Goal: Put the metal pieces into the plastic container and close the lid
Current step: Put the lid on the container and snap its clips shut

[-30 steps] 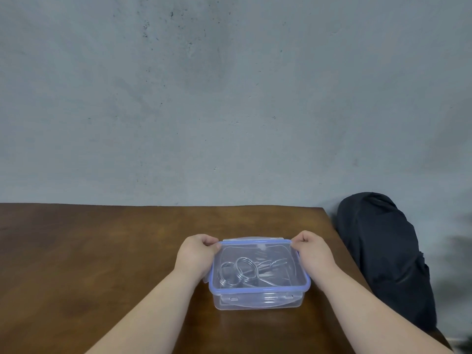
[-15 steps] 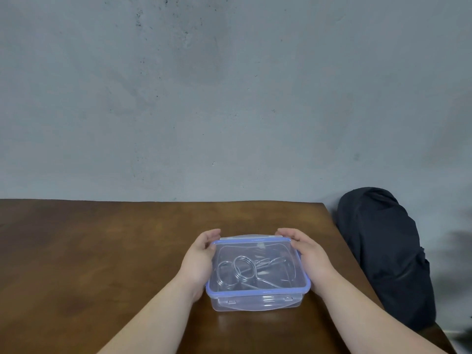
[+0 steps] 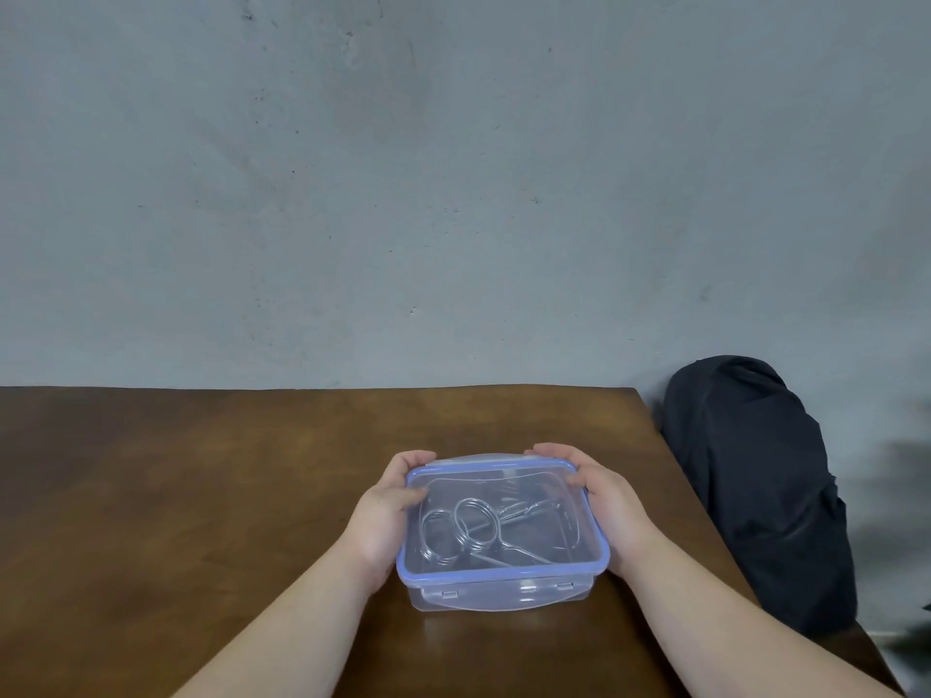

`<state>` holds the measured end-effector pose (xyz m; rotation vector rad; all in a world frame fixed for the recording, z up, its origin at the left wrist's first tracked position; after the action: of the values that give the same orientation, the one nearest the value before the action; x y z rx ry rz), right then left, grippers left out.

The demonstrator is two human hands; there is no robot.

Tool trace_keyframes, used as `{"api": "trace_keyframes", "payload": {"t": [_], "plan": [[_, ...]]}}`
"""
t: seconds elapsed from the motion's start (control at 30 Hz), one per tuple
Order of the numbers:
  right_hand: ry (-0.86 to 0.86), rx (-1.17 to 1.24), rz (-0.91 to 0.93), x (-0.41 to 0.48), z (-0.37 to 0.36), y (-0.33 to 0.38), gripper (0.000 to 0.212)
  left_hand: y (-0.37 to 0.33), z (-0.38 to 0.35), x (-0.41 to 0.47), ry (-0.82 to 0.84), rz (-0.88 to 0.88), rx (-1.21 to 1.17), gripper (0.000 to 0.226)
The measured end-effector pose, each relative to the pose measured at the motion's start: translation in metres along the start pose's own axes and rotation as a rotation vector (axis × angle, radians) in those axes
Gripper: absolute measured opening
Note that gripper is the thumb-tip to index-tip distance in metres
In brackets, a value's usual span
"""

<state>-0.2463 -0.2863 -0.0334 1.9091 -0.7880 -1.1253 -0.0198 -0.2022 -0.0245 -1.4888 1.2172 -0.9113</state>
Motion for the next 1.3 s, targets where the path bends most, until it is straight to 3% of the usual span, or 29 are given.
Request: {"api": "trace_keyframes", "payload": {"t": [0.1,0.2,0.27,0.33,0.43,0.5,0.57,0.63,0.93,1.3], "plan": [[-0.011,-0.175,0.013,-0.002,0.000,0.007,0.045,-0.013,0.004,0.002,0.127,-0.148,0.619,0.050],[-0.014,-0.316,-0.015,-0.004,-0.003,0.010,0.045,-0.030,-0.016,-0.007,0.514,-0.303,1.241,0.086],[0.001,-0.416,-0.010,-0.006,-0.006,0.011,0.044,-0.032,-0.029,-0.016,0.745,-0.234,1.486,0.117],[-0.005,-0.544,0.015,-0.005,-0.005,0.013,0.045,-0.033,-0.036,-0.021,0.814,-0.136,1.604,0.135],[-0.072,-1.120,0.188,-0.013,-0.012,0.031,0.047,-0.036,-0.041,-0.021,0.811,-0.085,1.675,0.143],[0.011,-1.560,0.299,-0.025,-0.028,0.038,0.085,-0.035,-0.043,-0.022,0.805,-0.082,1.699,0.143],[0.132,-1.777,0.235,-0.035,-0.037,0.034,0.116,-0.034,-0.044,-0.022,0.790,-0.097,1.715,0.142],[0.162,-1.906,0.161,-0.039,-0.040,0.028,0.132,-0.034,-0.045,-0.024,0.775,-0.110,1.723,0.138],[0.052,-1.946,0.227,-0.042,-0.055,0.020,0.123,-0.034,-0.051,-0.026,0.762,-0.157,1.743,0.125],[-0.041,-1.829,0.275,-0.051,-0.053,0.011,0.117,-0.022,-0.045,-0.037,0.603,-0.232,1.625,0.109]]}}
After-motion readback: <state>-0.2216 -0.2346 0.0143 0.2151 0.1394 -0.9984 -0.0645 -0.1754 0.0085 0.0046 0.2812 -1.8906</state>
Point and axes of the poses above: each hand's wrist, its own x-axis towards the middle knuckle, its own z-axis out of the back of the hand, y = z × x, the point moved 6 cm from there along x, towards the middle knuckle, and after that the axes turned 12 degrees about -z, right-handed, at the moved point
